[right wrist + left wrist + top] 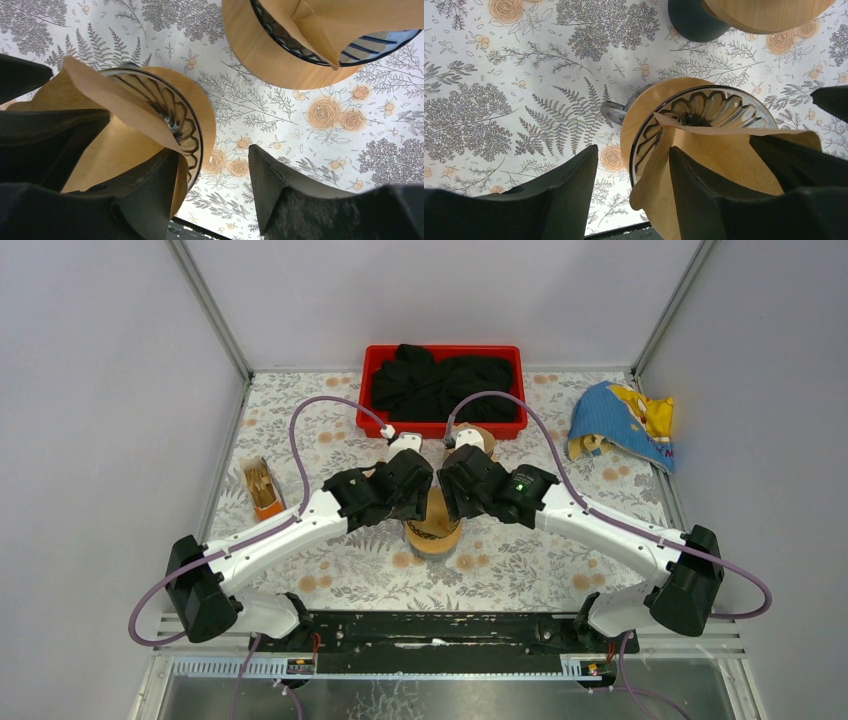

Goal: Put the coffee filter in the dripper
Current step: Place the coffee filter in the coffee dripper.

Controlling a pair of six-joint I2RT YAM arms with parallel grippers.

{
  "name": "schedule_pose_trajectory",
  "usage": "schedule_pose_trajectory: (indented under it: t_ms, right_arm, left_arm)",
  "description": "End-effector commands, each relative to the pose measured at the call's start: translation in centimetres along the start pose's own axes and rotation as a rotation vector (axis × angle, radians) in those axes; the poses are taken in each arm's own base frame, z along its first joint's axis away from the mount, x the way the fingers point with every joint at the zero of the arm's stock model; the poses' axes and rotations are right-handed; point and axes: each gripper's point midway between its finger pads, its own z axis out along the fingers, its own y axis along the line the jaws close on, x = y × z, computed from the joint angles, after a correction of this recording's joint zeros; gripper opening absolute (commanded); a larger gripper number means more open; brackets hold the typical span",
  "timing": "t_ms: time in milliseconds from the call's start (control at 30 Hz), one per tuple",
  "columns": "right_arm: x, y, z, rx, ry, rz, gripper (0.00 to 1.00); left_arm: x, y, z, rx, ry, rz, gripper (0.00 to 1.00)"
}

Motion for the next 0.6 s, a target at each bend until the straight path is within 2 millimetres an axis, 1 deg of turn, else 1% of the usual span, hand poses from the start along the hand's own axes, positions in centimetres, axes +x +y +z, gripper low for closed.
schedule_pose_trajectory:
  t_ms: [0, 133, 267, 433, 567]
  right_arm:
    - [-0.5, -0.4, 0.3, -0.013, -0.014, 0.028, 0.61]
    - [-0.3, -0.5, 0.5, -0.022, -0.01, 0.037, 0.61]
    - [0.3, -0.6, 1.1, -0.024, 0.017, 0.036, 0.63]
    - [0.3, -1.5, 1.2, -0.007, 0.011, 0.058, 0.64]
    - [0.6, -0.7, 1.5, -0.044, 0.029, 0.057, 0.65]
  left_arm:
    - [0.2, 0.0, -0.4, 0.014, -0.002, 0.034, 0.62]
    - [0.4, 0.1, -0.4, 0.012, 0.0, 0.041, 0.62]
    - [0.5, 0.4, -0.4, 0.007, 0.0, 0.046, 0.62]
    - [0.7, 0.8, -0.6, 0.0, -0.007, 0.052, 0.62]
    - [0.8, 0.7, -0.4, 0.004, 0.0, 0.054, 0.63]
